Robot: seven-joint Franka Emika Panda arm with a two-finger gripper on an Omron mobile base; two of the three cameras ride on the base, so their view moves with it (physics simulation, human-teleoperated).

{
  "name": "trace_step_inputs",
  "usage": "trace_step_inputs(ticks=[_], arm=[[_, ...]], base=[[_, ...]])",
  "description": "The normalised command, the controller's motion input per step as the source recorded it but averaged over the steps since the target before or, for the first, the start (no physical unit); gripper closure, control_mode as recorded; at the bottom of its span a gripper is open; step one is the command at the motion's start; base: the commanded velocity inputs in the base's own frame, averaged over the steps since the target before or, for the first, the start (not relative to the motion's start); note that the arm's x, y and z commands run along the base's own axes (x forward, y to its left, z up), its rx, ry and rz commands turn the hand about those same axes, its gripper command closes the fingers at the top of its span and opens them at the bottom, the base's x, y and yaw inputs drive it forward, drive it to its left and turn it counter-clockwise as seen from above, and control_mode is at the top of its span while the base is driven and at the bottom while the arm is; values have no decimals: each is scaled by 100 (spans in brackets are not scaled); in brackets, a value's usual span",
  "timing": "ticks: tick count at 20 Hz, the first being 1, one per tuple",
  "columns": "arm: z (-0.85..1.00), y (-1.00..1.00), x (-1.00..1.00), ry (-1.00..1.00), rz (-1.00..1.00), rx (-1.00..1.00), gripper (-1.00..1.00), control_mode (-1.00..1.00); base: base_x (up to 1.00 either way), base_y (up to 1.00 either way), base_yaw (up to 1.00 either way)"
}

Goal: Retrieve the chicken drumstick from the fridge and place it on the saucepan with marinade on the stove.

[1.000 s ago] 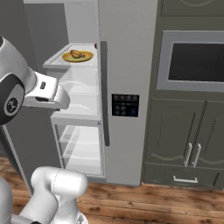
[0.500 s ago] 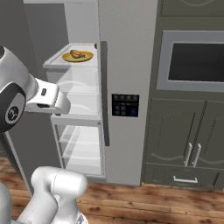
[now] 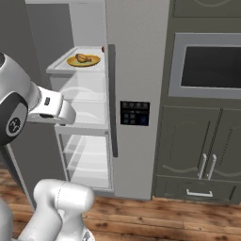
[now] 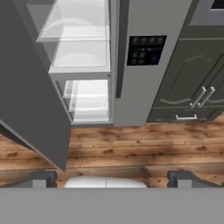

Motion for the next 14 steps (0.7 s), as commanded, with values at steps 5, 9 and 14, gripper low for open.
trace_step_inputs(ticks=[5,9,14], arm=[[0,0,0,0,0,0,-100,100],[0,0,0,0,0,0,-100,100],[0,0,0,0,0,0,-100,100]], base=[[53,0,1],[64,10,4],[58,31,6]])
